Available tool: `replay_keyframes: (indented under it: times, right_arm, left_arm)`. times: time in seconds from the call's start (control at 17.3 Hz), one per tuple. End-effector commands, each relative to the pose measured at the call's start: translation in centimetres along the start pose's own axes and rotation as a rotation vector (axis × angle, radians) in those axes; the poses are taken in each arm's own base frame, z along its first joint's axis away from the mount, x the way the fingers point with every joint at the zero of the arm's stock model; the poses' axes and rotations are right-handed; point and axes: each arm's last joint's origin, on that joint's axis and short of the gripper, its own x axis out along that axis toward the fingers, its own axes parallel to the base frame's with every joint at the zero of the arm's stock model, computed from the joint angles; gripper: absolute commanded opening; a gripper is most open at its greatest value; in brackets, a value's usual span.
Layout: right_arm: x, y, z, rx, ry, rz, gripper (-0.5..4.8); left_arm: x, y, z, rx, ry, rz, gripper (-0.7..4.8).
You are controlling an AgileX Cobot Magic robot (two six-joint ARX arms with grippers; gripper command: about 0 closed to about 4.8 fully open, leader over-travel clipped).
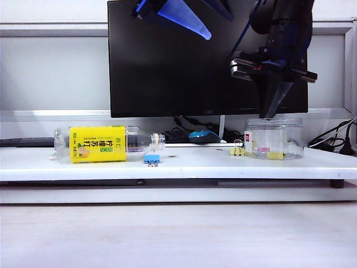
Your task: Take the clips out of the round transparent plastic box and place them on the table.
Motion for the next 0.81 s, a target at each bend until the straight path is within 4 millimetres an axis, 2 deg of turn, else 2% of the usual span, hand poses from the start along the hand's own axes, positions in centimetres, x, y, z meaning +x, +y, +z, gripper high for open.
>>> replay_keyframes:
  times: [0.06, 0.35, 0.69, 0.81]
  right_arm:
    - [0.3, 0.1, 0.5, 0.022, -0.037, 0.056, 0.67]
    - [2.7, -0.2, 1.0, 0.046, 0.012, 0.079, 0.67]
    - [3.4, -0.2, 1.5, 0.051, -0.008, 0.094, 0.67]
    - [4.4, -0.4, 1.6, 0.058, 0.013, 0.113, 0.67]
  left_arm:
    - [-0.2, -0.2, 0.3, 0.006, -0.014, -0.01, 2.38]
    - [-0.2, -0.2, 0.1, 0.005, 0.003, -0.008, 2.38]
    - [-0.2, -0.1, 0.1, 0.014, 0.002, -0.005, 2.38]
    - [-0.2, -0.1, 0.1, 0.021, 0.002, -0.005, 2.38]
